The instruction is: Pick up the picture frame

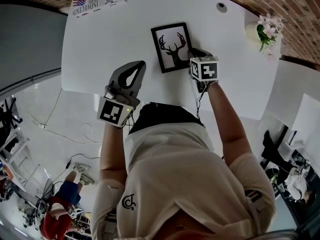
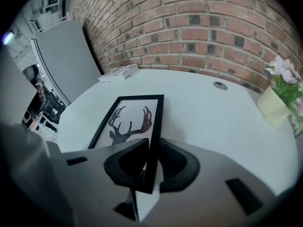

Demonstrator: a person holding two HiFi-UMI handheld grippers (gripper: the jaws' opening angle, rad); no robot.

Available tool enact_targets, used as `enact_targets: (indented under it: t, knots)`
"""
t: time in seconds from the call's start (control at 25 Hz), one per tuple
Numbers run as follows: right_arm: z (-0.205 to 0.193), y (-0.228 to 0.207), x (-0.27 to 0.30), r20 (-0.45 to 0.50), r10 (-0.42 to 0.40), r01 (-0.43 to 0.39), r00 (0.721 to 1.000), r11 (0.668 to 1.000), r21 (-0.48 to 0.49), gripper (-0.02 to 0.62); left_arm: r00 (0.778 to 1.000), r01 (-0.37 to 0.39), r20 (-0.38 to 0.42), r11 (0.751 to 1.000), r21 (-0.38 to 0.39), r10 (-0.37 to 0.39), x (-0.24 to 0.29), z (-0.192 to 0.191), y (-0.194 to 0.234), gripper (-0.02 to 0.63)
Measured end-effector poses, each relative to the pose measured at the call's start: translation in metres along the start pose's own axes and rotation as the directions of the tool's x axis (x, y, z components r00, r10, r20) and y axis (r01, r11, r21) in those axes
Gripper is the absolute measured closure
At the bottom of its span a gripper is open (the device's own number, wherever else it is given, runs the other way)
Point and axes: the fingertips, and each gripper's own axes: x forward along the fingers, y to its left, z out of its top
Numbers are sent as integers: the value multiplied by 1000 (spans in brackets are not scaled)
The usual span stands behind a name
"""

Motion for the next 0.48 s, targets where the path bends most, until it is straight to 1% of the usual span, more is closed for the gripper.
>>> enact_targets:
  t: [0.12, 0.28, 0.36, 0.4, 0.48]
  knots:
    - [0, 2, 0, 2, -51, 51, 999, 999, -19, 517, 1000, 17, 0, 1000, 7, -17, -8, 2, -2, 594]
    - [1, 2, 1, 7, -130, 131, 991, 989, -70, 500, 999, 34, -9, 999, 13, -34, -24, 2, -8, 594]
    - [0, 0, 2, 4, -166, 166, 986, 984, -68, 462, 999, 37, -11, 999, 16, -37, -32, 2, -8, 595]
    - [-2, -1, 2, -3, -178, 177, 984, 983, -56, 467, 999, 37, -10, 999, 13, -37, -36, 3, -8, 594]
    - [-5, -1, 1, -17, -185, 185, 983, 982, -22, 497, 999, 36, -5, 999, 10, -36, -44, 4, -8, 594]
